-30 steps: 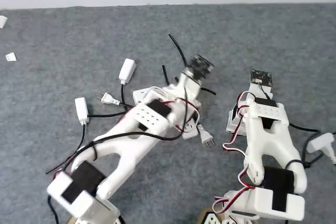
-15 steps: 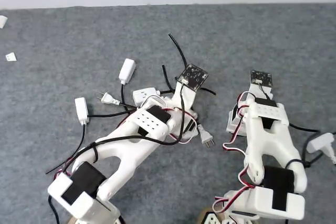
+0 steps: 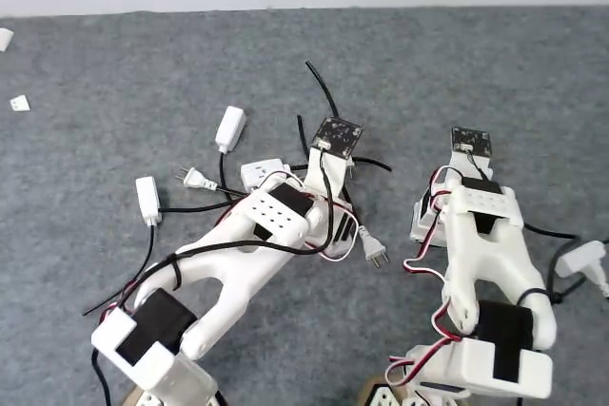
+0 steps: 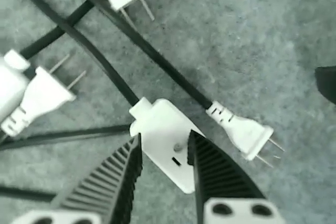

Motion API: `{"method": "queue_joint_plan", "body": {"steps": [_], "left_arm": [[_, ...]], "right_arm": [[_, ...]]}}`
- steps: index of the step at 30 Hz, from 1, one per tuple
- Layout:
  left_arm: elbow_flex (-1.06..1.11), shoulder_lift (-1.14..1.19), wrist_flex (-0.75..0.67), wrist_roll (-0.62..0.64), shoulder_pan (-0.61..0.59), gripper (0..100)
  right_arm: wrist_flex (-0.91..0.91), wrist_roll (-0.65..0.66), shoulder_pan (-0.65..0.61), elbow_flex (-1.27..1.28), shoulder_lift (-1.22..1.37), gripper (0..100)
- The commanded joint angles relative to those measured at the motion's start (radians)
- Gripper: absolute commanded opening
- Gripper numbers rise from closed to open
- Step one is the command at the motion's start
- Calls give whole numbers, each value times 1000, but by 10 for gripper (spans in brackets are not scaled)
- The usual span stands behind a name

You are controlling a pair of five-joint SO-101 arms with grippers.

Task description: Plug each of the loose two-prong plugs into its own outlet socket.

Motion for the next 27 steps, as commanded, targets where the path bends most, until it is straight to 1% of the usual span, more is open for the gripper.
{"method": "queue_joint_plan", "body": {"steps": [1,6,14,16,21,24,27], "left_arm": [[-13,5,89,58,6,134],[-42,-12,63,83,8,134],[-58,-92,31,173,107,134],[-64,-71,32,206,104,135],[-71,-6,44,216,72,135],[-73,43,81,218,31,135],[-77,78,130,218,15,135]], "right_arm": [[5,11,2,-66,-5,9],[2,11,1,-64,-5,9],[2,11,1,-64,-5,9],[2,11,1,-64,-5,9],[2,12,1,-64,-5,9],[2,12,1,-64,-5,9],[2,12,1,-64,-5,9]]}}
